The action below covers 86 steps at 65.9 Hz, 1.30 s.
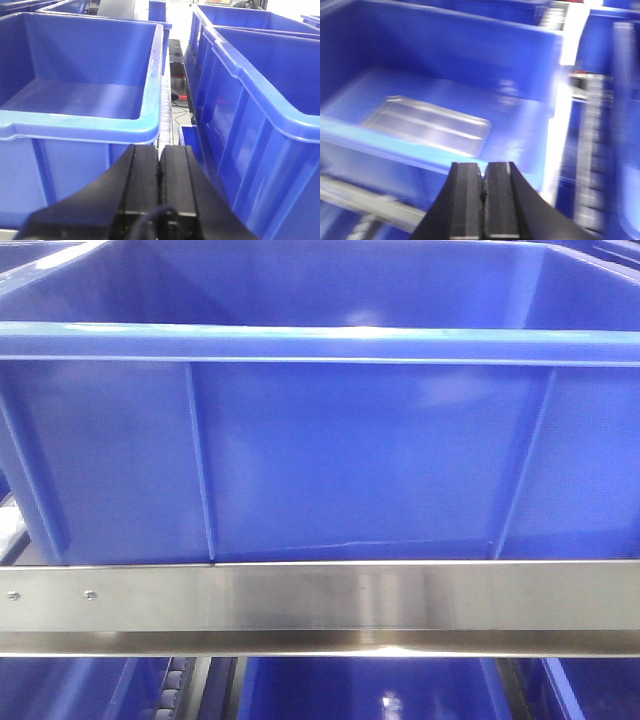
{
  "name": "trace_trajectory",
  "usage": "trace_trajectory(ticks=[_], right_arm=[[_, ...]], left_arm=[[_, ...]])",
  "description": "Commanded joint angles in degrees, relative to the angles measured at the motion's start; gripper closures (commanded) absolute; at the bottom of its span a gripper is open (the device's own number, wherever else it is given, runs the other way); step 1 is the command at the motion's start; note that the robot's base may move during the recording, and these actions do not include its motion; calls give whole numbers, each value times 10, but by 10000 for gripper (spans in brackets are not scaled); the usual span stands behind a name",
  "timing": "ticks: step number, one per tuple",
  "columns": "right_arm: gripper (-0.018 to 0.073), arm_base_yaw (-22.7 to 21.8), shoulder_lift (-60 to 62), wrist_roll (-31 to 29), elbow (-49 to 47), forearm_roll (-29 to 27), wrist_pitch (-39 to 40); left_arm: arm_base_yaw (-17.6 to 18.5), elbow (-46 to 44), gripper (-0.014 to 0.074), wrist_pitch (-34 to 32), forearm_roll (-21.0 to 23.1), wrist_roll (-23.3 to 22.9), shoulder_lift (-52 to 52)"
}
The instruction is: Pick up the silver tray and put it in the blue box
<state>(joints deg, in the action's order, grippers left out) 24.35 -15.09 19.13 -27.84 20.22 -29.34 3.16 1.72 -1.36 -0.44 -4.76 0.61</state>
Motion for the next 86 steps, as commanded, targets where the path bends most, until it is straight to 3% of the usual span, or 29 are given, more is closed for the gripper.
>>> trace_trajectory(ticks=[1, 7, 14, 28, 43, 86], right_arm=[[507, -55, 7, -64, 7, -44, 65], [507, -115, 33, -144, 54, -116, 106], [507, -176, 84, -184, 113, -176, 161], [507, -245, 170, -184, 219, -185, 224], [507, -255, 168, -183, 299, -187, 303], [507, -255, 168, -183, 297, -189, 290]], left_arm=[[-1, -2, 701, -51, 4, 2, 11], [-1, -2, 701, -51, 4, 2, 11], [-1, -2, 701, -51, 4, 2, 11], [-1, -2, 701, -51, 4, 2, 11], [-1, -2, 701, -51, 4, 2, 11], [-1, -2, 701, -51, 4, 2, 11]])
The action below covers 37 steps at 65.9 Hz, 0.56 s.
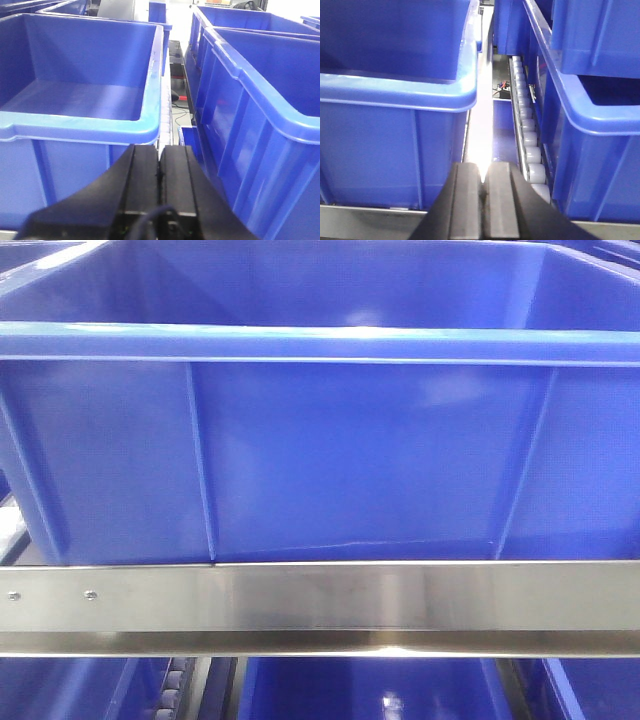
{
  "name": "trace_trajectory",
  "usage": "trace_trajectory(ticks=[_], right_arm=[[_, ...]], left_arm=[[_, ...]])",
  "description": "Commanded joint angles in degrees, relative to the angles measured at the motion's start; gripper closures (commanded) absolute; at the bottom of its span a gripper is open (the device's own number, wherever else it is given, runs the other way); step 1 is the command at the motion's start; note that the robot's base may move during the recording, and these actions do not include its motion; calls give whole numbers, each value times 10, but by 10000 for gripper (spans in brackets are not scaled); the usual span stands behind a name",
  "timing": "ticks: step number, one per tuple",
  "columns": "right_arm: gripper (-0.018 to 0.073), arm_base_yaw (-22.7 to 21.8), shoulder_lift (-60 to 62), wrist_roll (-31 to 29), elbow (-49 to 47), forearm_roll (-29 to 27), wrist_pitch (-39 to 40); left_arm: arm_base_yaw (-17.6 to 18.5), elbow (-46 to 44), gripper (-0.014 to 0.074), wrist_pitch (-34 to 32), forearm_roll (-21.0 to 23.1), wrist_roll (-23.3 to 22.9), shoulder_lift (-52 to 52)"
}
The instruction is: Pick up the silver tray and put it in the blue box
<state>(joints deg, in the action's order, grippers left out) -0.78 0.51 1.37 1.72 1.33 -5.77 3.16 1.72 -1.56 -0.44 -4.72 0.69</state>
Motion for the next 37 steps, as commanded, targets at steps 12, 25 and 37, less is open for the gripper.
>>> trace_trajectory(ticks=[12, 25, 37], right_arm=[[507, -4, 12, -5, 2, 0, 54], [507, -4, 12, -5, 2, 0, 54], [507, -4, 12, -5, 2, 0, 54]], left_arm=[[-1, -2, 701, -49, 4, 1, 10], [-1, -2, 701, -49, 4, 1, 10], [-1, -2, 701, -49, 4, 1, 10]])
